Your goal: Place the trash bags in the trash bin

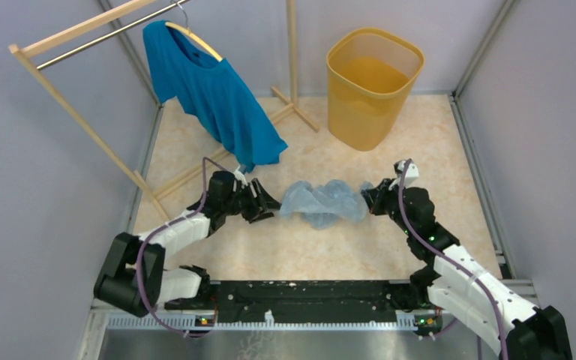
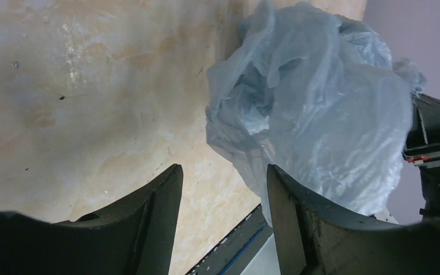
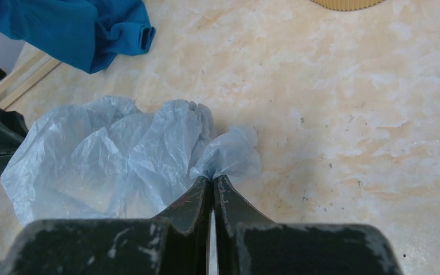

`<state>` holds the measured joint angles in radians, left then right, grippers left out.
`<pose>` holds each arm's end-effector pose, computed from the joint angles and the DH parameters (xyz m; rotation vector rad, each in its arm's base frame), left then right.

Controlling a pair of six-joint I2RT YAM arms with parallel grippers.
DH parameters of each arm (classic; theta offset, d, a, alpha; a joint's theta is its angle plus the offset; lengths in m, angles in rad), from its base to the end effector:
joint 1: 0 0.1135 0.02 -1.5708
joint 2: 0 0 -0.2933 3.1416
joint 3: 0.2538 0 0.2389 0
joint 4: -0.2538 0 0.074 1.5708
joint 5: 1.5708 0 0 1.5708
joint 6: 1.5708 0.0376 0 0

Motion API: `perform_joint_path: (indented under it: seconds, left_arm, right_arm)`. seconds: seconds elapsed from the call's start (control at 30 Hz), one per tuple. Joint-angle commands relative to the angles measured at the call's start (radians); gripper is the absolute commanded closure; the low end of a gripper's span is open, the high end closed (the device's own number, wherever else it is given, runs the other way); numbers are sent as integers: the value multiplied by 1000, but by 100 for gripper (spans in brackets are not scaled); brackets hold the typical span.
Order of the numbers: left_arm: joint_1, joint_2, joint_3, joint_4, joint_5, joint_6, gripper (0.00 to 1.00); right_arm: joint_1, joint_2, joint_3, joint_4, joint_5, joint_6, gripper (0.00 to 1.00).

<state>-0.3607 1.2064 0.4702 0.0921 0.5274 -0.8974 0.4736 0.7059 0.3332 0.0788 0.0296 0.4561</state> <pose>0.1919 -0.0926 0.2128 -0.3240 2.3991 -1.2290 0.1258 0.0632 0.2431 0.0043 1.9104 0.6103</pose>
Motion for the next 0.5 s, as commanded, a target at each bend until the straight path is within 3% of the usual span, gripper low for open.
perform_joint_path:
  seconds: [0.0, 0.47]
  left_arm:
    - [5, 94, 2, 171, 63, -64, 37]
    - [-40, 353, 31, 389, 131, -111, 38]
  right_arm:
    - [1, -5, -6, 16, -6, -4, 100]
    - [1, 3, -28, 41, -22, 0, 100]
